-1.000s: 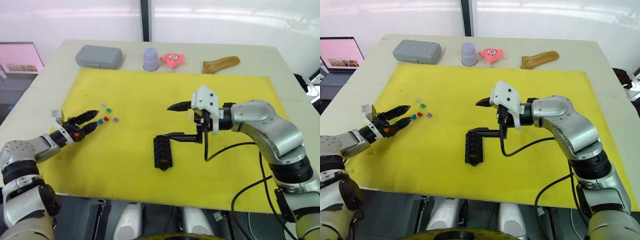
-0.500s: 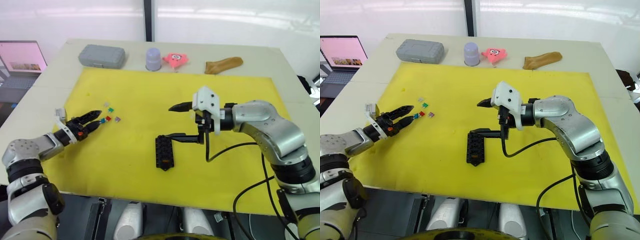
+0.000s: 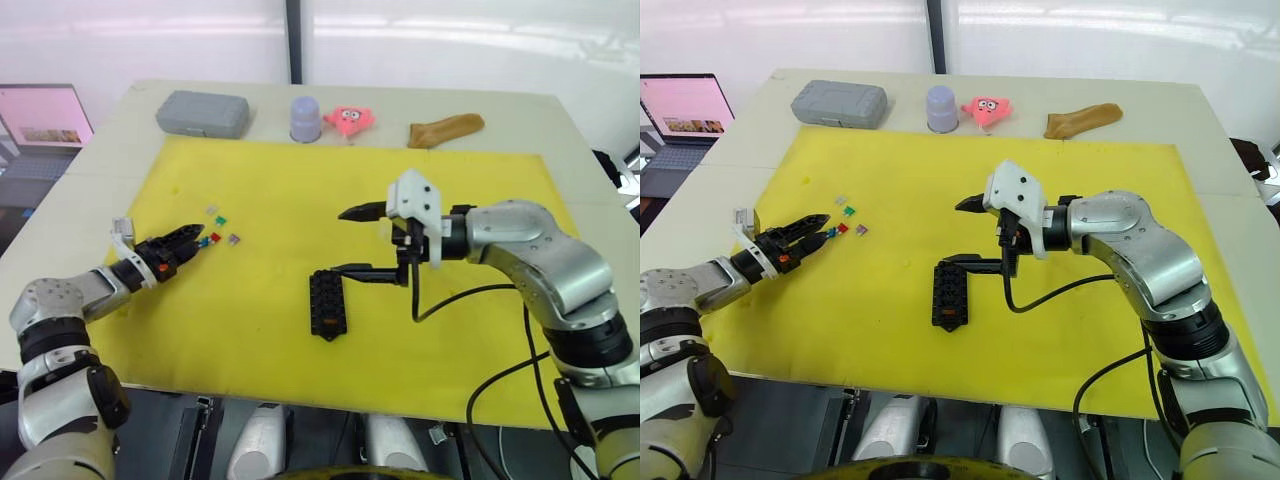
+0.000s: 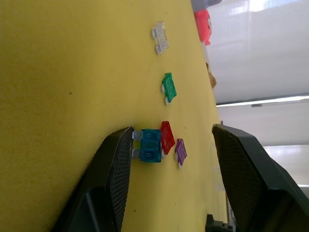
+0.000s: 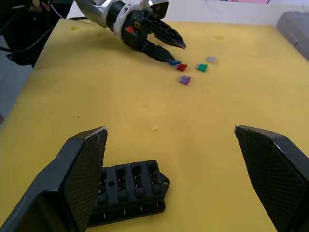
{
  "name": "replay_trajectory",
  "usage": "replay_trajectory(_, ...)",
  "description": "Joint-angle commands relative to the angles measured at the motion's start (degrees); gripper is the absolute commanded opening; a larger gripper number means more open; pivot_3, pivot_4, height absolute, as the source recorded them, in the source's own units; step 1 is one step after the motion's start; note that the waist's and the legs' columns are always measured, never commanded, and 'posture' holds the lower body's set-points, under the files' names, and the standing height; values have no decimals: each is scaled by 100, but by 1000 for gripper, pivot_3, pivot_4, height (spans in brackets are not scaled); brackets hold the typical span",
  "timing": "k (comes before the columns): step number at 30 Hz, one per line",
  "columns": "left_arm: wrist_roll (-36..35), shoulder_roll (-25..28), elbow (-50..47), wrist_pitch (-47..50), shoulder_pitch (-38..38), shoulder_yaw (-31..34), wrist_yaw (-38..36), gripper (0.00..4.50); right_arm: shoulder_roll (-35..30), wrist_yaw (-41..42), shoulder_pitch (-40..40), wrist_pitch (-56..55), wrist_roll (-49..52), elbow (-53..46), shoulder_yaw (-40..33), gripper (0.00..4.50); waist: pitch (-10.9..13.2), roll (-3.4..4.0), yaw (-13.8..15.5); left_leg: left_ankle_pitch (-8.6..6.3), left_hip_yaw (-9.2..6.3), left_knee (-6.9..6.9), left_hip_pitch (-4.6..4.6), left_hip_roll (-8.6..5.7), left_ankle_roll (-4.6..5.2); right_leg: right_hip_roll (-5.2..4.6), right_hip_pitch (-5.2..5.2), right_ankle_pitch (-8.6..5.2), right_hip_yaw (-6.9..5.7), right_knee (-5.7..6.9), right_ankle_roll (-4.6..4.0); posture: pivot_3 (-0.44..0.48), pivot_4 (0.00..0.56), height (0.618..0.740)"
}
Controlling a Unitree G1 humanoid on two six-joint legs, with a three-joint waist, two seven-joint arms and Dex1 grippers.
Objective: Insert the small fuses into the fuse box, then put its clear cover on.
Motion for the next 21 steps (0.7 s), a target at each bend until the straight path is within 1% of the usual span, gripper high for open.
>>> replay_trajectory(1, 254, -48, 202, -173, 73, -116, 151, 2777, -56, 13, -42, -48, 42, -258, -173, 4500, 0, 1, 0, 0, 0, 0, 0, 0, 0, 0, 0, 0, 0, 0, 0, 0, 150, 740)
replay_trajectory(4, 239, -46, 206, -172, 65, -101, 156, 2777, -72, 18, -40, -51, 45, -261, -174, 4500, 0, 1, 0, 0, 0, 0, 0, 0, 0, 0, 0, 0, 0, 0, 0, 0, 150, 740)
replay_trajectory(7, 341, -14, 199, -244, 78, -171, 216, 2011, -94, 34, -45, -51, 41, -256, -168, 4500, 0, 1, -5, 0, 0, 0, 0, 0, 0, 0, 0, 0, 0, 0, 0, 0, 150, 740)
replay_trajectory(10, 557, 38, 286, -516, 152, -232, 358, 515, -100, 40, -52, -43, 41, -257, -166, 4500, -2, 3, -40, 0, 0, -1, 0, 0, 0, 0, 0, 0, 0, 0, 0, 0, 150, 740)
replay_trajectory(11, 562, 83, 353, -566, 174, -165, 406, 55, -101, 38, -53, -38, 44, -260, -170, 4500, -14, 24, -66, 0, 0, -1, 1, 2, 0, 1, 0, 0, 0, 1, 0, 0, 150, 740)
replay_trajectory(13, 532, 183, 388, -551, 224, -88, 394, 55, -106, 39, -49, -28, 51, -264, -182, 4500, -31, 51, -123, 2, 1, -6, 10, 3, -2, 2, 6, 0, 2, 1, 0, 0, 150, 740)
replay_trajectory(18, 399, 472, 185, -316, 350, -45, 198, 55, -154, 63, -13, -30, 64, -283, -206, 4500, -33, 55, -280, -10, -15, -27, 50, 10, 21, 32, 15, -1, 32, 11, -1, 0, 150, 740)
replay_trajectory(21, 255, 619, 41, -191, 343, 89, 140, 55, -161, 73, -20, -33, 78, -269, -218, 4500, -31, 53, -296, -10, -31, -33, 56, 9, 21, 37, 13, -1, 42, 11, -2, 0, 150, 740)
